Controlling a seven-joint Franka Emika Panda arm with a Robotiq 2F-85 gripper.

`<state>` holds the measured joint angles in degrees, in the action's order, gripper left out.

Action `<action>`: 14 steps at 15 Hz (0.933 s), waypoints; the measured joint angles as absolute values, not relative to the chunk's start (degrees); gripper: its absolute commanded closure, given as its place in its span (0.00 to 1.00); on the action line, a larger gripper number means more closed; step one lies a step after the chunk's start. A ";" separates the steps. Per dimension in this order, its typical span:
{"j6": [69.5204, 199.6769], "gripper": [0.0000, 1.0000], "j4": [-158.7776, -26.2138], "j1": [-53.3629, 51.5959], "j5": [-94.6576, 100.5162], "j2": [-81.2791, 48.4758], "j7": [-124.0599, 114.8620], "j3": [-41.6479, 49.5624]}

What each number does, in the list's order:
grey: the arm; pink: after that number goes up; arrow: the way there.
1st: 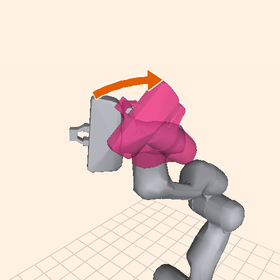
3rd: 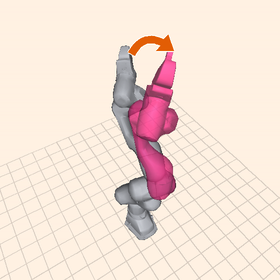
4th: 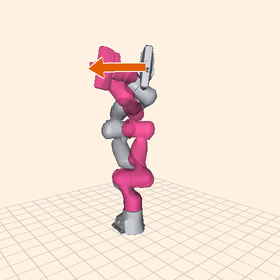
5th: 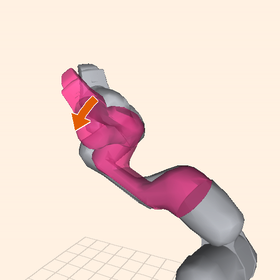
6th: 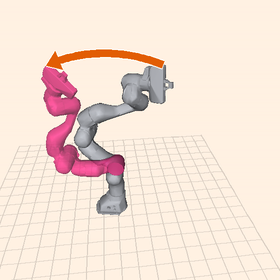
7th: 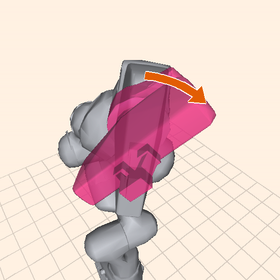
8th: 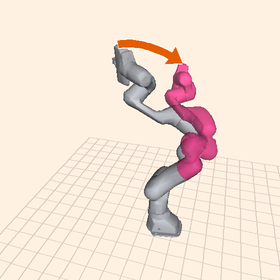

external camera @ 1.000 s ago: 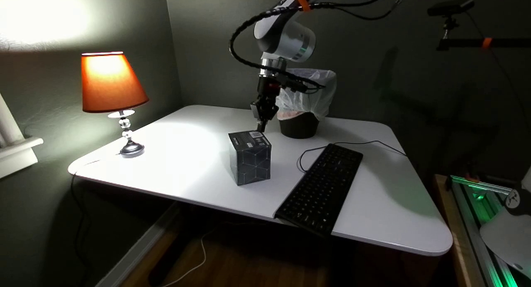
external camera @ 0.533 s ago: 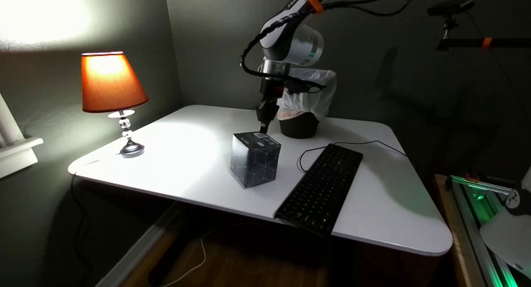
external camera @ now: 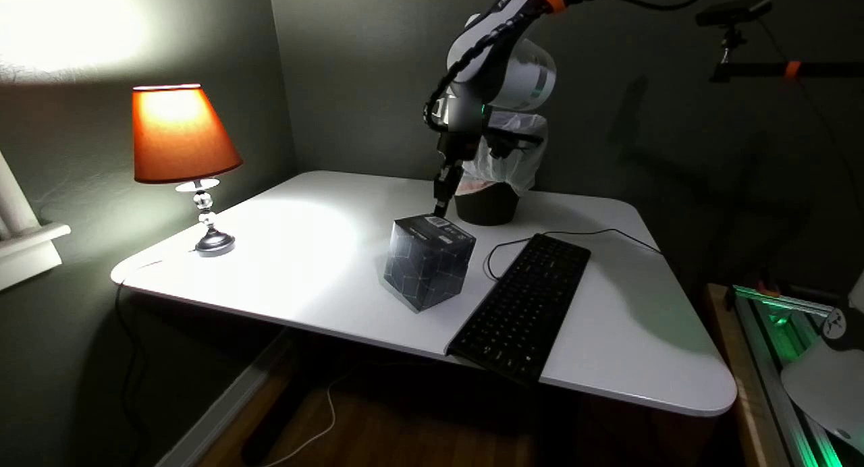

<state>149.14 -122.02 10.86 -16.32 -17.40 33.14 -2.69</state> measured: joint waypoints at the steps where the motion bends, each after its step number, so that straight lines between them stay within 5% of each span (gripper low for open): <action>1: 150.12 0.99 -123.25 10.86 -16.22 -16.69 34.20 -2.73; 12: 172.81 0.99 -135.66 11.58 -14.50 -13.34 51.53 -4.93; 13: 173.77 0.71 -136.13 11.92 -14.63 -13.32 52.62 -5.54; 14: 173.94 0.69 -136.34 12.49 -15.28 -13.21 53.44 -6.39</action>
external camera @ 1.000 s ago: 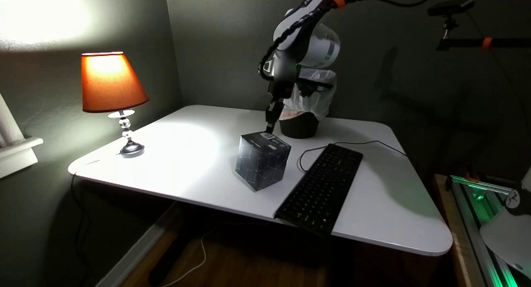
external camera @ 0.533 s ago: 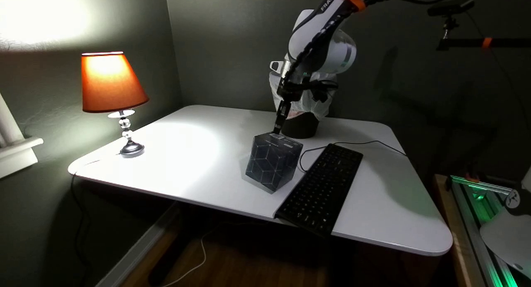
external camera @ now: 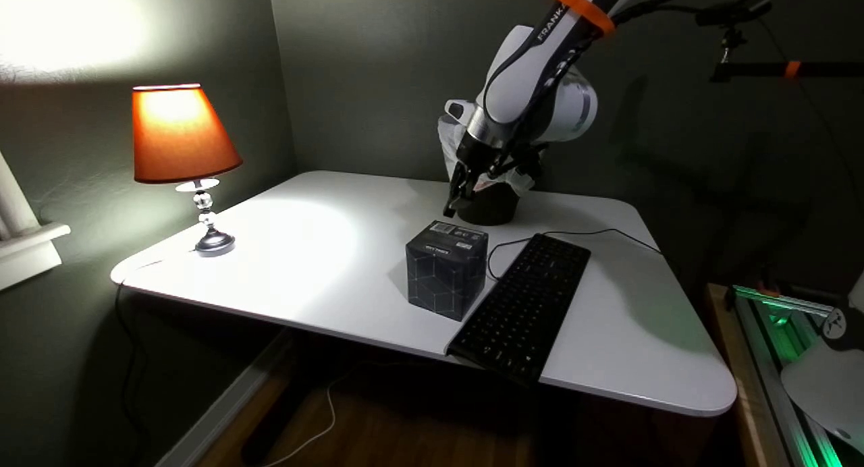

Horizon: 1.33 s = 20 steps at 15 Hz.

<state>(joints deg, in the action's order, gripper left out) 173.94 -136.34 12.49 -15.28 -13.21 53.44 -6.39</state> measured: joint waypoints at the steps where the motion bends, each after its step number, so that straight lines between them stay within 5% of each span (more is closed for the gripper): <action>1: 173.79 0.64 -136.34 13.39 -16.59 -12.99 54.29 -7.66; 6: 160.22 0.27 -134.46 19.40 -28.20 -8.13 59.30 -14.40; 10: 142.84 0.00 -130.66 18.41 -29.03 -4.60 56.94 -8.46; 20: 127.57 0.00 -119.98 13.31 -26.50 -11.37 42.10 0.22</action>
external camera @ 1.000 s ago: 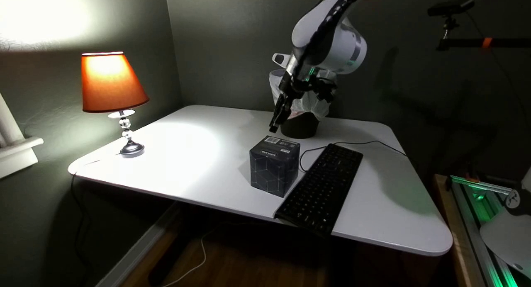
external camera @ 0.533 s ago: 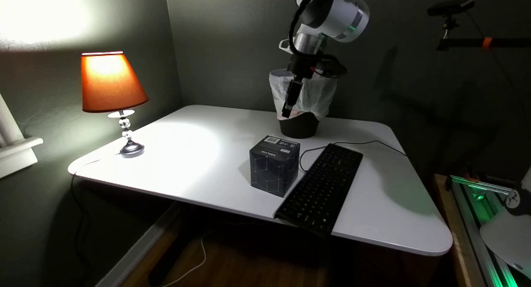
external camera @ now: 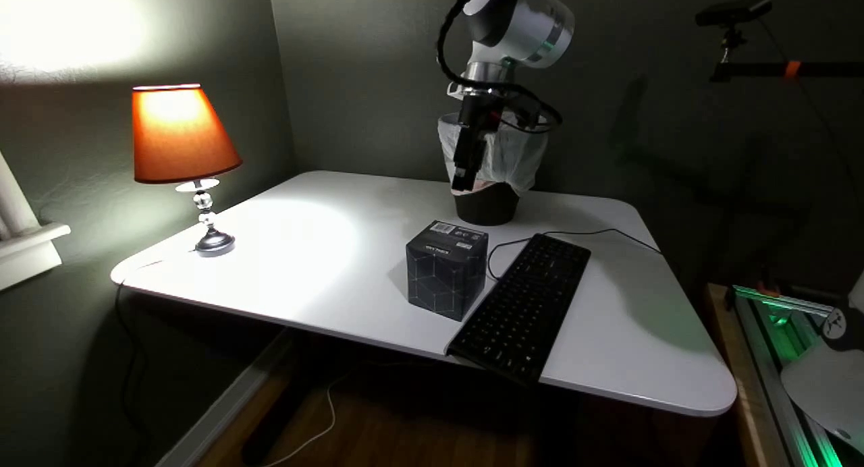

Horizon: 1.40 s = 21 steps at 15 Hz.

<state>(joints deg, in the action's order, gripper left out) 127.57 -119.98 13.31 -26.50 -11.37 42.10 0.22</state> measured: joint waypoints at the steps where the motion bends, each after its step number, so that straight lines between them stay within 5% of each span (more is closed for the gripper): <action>1: 127.40 0.00 -119.29 13.25 -27.31 -12.48 40.01 0.32; 10: 125.29 0.00 -114.75 13.24 -31.57 -21.71 31.00 -0.17; 12: 123.22 0.26 -113.73 13.27 -31.57 -22.94 30.39 -0.29; 21: 120.77 0.94 -110.54 13.51 -31.59 -25.31 30.37 -0.78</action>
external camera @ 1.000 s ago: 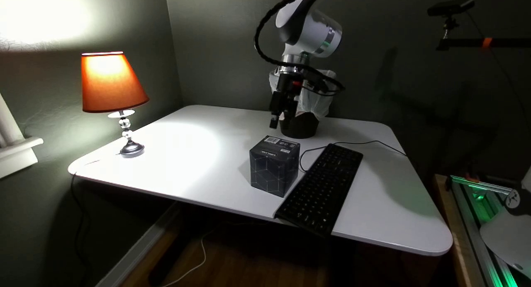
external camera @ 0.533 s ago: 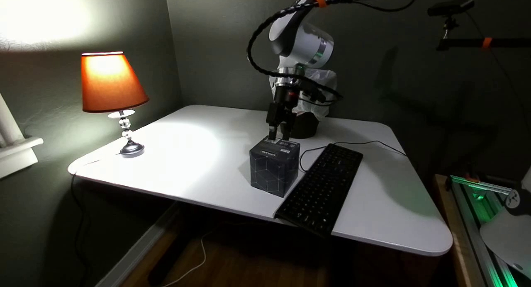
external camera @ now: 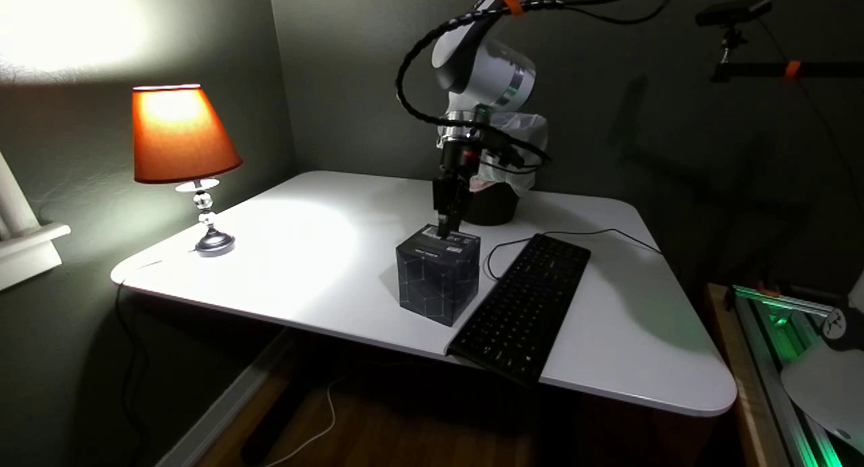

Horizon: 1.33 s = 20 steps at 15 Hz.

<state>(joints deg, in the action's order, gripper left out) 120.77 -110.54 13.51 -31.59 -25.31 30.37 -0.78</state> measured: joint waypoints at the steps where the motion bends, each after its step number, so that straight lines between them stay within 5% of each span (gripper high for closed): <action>1: 120.77 0.98 -110.25 13.57 -31.59 -25.33 30.30 -0.78; 20: 123.79 1.00 -108.12 14.01 -31.44 -22.33 28.43 -0.77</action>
<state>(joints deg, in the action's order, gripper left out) 123.79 -108.12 14.01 -31.44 -22.33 28.43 -0.77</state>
